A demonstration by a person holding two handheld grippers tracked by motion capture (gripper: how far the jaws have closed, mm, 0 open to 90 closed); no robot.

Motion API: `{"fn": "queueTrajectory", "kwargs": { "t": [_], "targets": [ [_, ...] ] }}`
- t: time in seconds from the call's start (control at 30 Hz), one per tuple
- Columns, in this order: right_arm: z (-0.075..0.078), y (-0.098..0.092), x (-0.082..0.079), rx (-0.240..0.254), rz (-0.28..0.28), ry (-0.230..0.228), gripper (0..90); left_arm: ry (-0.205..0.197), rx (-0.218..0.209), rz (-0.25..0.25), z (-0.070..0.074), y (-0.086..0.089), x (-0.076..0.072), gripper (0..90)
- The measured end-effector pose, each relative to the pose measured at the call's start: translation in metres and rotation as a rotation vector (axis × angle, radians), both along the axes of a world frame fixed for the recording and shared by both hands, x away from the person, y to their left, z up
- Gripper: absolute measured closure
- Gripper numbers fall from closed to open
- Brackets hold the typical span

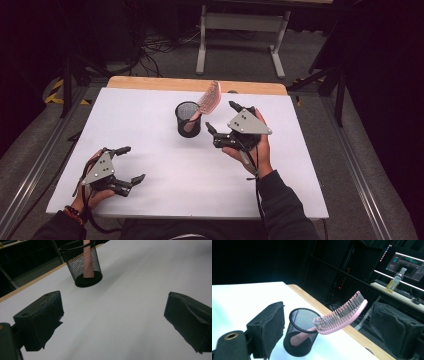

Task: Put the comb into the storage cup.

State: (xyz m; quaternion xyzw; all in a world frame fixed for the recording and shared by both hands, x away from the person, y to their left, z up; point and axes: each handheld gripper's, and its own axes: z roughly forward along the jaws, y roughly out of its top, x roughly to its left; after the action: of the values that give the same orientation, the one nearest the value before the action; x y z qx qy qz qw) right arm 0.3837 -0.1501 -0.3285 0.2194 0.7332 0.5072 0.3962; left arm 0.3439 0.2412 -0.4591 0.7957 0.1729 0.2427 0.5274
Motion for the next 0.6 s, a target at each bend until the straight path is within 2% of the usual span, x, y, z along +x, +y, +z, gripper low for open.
{"fn": "queueTrajectory", "kwargs": {
  "t": [0.03,0.13,0.2,0.23,0.3,0.33,0.4,0.43,0.5,0.57,0.6],
  "targets": [
    [-0.003,-0.002,-0.002,-0.005,0.001,0.003,12.9,-0.011,0.002,0.000,0.001,0.000,-0.001,3.0],
    [-0.006,-0.005,-0.007,-0.021,0.003,0.003,12.4,-0.001,-0.014,0.003,0.001,0.001,0.001,3.2],
    [-0.009,-0.007,-0.008,-0.006,0.001,0.009,12.4,0.003,-0.015,0.006,0.000,0.000,0.001,3.3],
    [-0.011,-0.008,-0.009,-0.013,-0.003,0.010,12.4,0.002,0.004,-0.003,0.000,-0.001,0.000,3.0],
    [-0.013,-0.009,-0.010,-0.023,-0.006,0.011,12.4,-0.006,0.007,-0.002,0.001,-0.001,0.000,2.9],
    [-0.015,-0.010,-0.011,-0.032,-0.008,0.014,12.1,-0.002,-0.013,-0.001,0.001,-0.001,0.000,3.0],
    [-0.018,-0.014,-0.015,-0.014,-0.005,0.014,11.8,0.006,-0.009,-0.003,0.000,-0.002,0.001,3.4],
    [-0.022,-0.018,-0.016,-0.010,-0.014,0.023,11.8,0.006,0.008,-0.011,-0.001,-0.003,0.000,3.1],
    [-0.024,-0.019,-0.017,-0.013,-0.017,0.025,11.8,-0.003,0.014,-0.009,0.000,-0.002,-0.001,3.0],
    [-0.028,-0.022,-0.019,-0.025,-0.014,0.034,11.8,-0.001,-0.006,-0.004,0.001,-0.001,0.000,3.1],
    [-0.031,-0.025,-0.021,-0.023,-0.019,0.026,11.8,0.002,0.005,-0.005,0.001,-0.001,-0.001,3.4]
  ]
}}
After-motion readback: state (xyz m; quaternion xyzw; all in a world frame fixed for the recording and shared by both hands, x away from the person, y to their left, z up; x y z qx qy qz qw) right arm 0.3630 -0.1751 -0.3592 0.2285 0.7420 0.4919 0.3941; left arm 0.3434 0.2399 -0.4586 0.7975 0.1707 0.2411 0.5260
